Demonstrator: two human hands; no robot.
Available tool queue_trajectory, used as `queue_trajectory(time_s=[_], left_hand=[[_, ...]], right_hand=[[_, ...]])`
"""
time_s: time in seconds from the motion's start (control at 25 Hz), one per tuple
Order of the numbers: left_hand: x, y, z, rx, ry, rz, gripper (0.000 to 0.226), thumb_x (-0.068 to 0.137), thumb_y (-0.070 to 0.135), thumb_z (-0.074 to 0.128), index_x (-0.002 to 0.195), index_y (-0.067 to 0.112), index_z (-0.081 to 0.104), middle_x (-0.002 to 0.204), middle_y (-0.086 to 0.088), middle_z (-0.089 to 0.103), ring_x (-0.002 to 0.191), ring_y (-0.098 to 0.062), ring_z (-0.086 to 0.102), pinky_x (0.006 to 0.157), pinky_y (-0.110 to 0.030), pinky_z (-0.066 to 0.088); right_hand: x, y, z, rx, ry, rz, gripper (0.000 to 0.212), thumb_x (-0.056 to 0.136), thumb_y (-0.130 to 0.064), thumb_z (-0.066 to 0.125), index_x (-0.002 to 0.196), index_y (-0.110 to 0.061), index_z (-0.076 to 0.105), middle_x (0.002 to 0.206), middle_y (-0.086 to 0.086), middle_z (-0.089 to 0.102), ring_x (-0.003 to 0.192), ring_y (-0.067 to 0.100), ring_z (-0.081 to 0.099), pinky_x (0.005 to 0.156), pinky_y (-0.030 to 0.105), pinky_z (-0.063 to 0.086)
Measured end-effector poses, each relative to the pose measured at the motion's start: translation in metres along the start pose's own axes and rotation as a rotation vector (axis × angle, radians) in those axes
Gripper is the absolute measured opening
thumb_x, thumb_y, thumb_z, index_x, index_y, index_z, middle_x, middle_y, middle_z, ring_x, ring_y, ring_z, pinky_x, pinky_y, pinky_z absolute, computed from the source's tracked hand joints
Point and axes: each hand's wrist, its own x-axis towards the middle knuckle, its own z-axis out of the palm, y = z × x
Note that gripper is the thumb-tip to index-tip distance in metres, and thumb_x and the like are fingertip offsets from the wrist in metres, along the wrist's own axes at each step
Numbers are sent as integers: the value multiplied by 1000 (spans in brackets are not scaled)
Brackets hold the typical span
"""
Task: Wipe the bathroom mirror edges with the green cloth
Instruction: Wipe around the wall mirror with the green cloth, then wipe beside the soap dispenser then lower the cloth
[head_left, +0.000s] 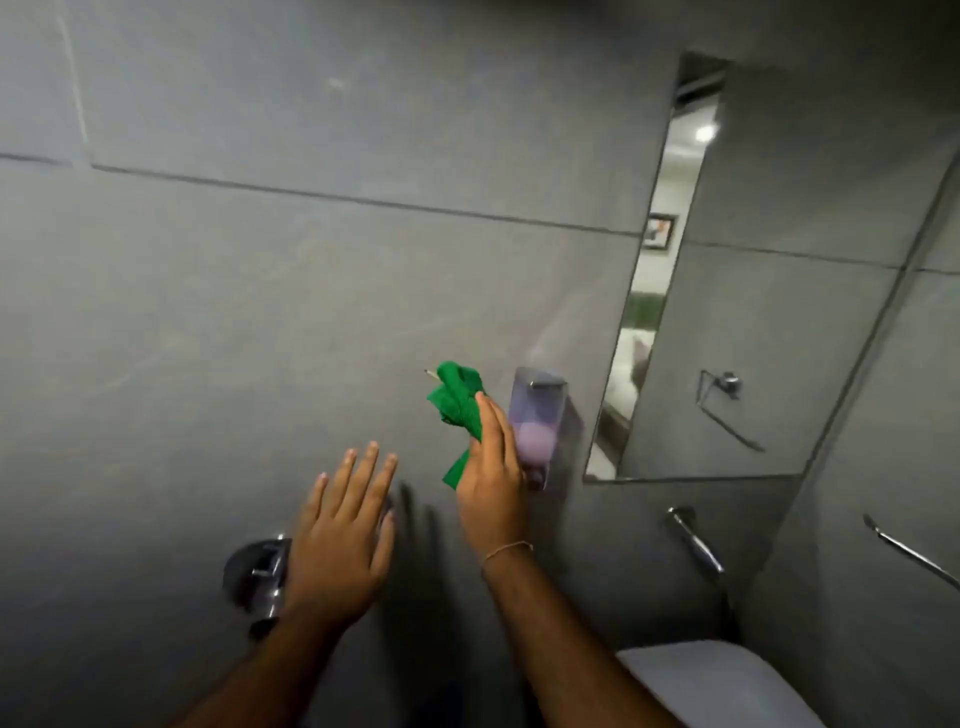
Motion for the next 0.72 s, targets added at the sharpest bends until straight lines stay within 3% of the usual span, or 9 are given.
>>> queue_trajectory(time_s=[0.16,0.2,0.32,0.48,0.56,0.72], left_hand=[[-169,-21,77,-64,-383,-88,67,106,35,44,170,17,42,179,-4,35,166,-26,33,131,-53,31],[-217,-27,98,-71,-449,-112,67,106,35,44,170,16,42,179,-5,35,166,-26,33,131,-52,30],[-345,-44,149,-93,-657,-162,67,106,38,43,169,14,44,178,-5,35,164,-26,36,132,-45,24],[-470,-66,202,-101,-853,-300,68,109,41,36,171,14,39,179,-5,33,167,-24,28,135,-44,20],[-505,-72,227,-85,-918,-347,70,109,42,33,173,13,33,181,-5,28,169,-24,22,136,-47,22],[-545,-75,253,-65,-1049,-395,74,110,47,27,177,16,19,184,-3,12,171,-21,7,138,-44,9]], right_hand=[[-177,55,51,88,-284,343,49,104,-5,44,152,-4,50,158,13,54,144,24,54,123,22,37],[-228,74,63,98,-375,448,50,104,-6,43,154,-4,48,160,13,52,146,24,51,126,23,34],[-370,129,88,87,-622,681,55,100,6,47,154,1,44,160,18,49,150,30,47,130,46,32],[-521,184,127,-56,-821,935,60,101,12,44,158,-5,42,161,17,48,149,36,49,125,48,39],[-571,202,152,-104,-944,927,58,105,3,45,162,-4,35,167,18,40,153,38,42,126,49,35],[-639,220,186,-359,-1327,679,62,112,-36,43,166,-10,26,173,17,26,160,34,28,129,45,23]])
